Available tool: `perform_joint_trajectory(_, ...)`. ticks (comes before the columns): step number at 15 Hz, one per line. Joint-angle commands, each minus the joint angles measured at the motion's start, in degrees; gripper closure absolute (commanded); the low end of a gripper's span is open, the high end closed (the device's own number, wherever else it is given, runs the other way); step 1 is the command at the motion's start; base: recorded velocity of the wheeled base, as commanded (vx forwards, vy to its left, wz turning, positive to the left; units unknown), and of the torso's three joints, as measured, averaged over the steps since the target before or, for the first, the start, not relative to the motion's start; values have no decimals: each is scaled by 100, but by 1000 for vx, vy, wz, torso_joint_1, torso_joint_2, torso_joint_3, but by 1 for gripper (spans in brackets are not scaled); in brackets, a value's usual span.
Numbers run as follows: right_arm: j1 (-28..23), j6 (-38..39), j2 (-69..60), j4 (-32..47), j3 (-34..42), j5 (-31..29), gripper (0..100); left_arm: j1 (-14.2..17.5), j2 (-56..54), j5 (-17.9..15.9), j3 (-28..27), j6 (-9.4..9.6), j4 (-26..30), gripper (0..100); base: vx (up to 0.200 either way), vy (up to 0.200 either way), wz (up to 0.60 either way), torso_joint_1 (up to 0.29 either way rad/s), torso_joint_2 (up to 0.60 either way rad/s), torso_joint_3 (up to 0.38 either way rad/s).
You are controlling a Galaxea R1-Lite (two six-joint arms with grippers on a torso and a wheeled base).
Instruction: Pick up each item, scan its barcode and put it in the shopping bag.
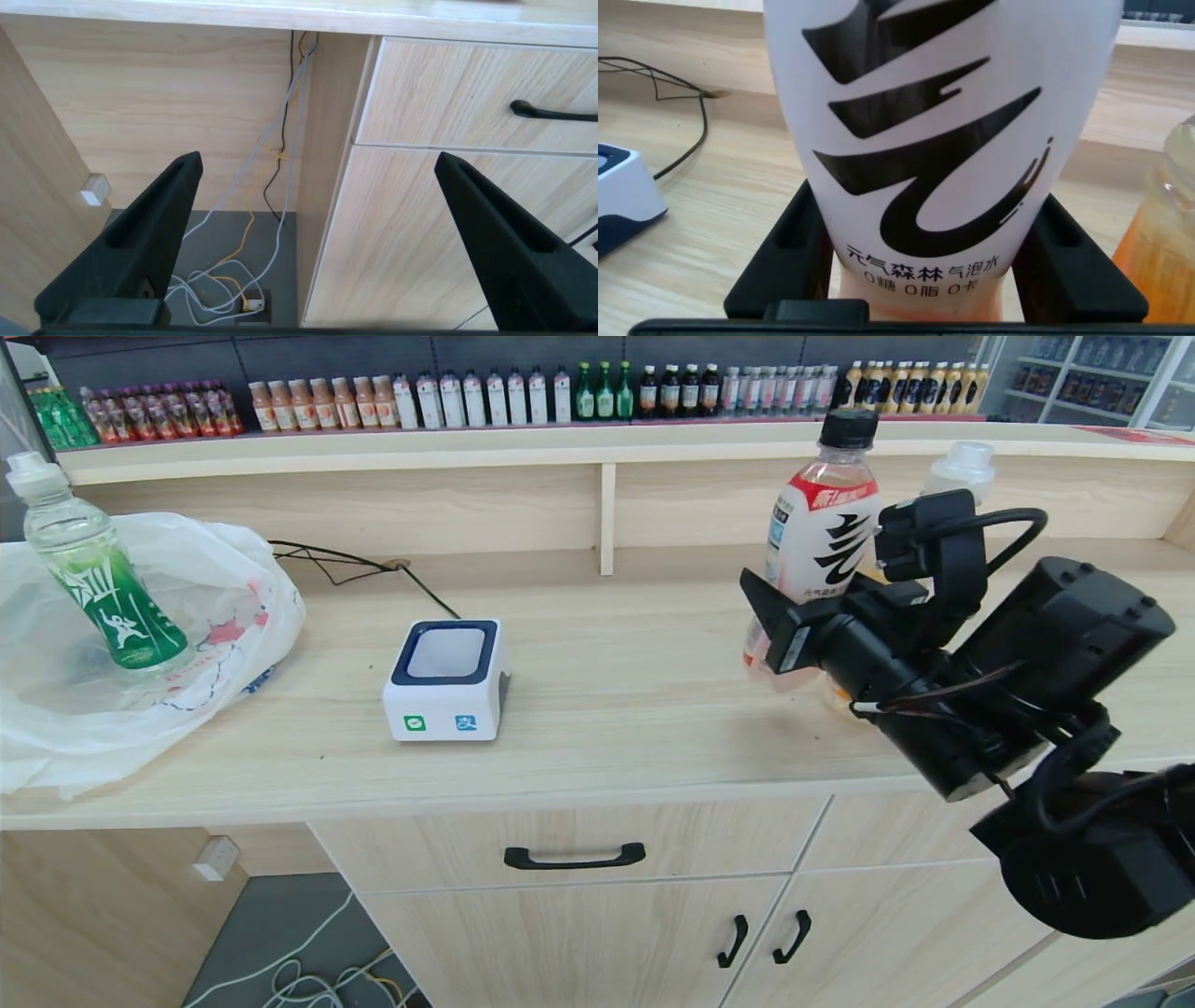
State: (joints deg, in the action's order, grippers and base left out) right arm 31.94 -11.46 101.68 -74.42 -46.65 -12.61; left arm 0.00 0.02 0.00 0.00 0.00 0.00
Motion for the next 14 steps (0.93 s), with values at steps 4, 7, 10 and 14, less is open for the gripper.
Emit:
perform_joint_trajectory(4, 348, -120, -1476, 16, 1422, 4, 100, -9, -2, 0, 0, 0, 0, 0, 0, 0, 0, 0, 0, 0)
perform_joint_trajectory(7, 418, -120, -1986, 16, 2081, 4, 100, 0, -2, 0, 0, 0, 0, 0, 0, 0, 0, 0, 0, 0)
perform_joint_trajectory(10, 418, 100, -2100, 7, 2380, 48, 100, 0, -2, 0, 0, 0, 0, 0, 0, 0, 0, 0, 0, 0)
perform_joint_trajectory(14, 418, 663, -2091, -2, 2494, 777, 100, 0, -2, 0, 0, 0, 0, 0, 0, 0, 0, 0, 0, 0)
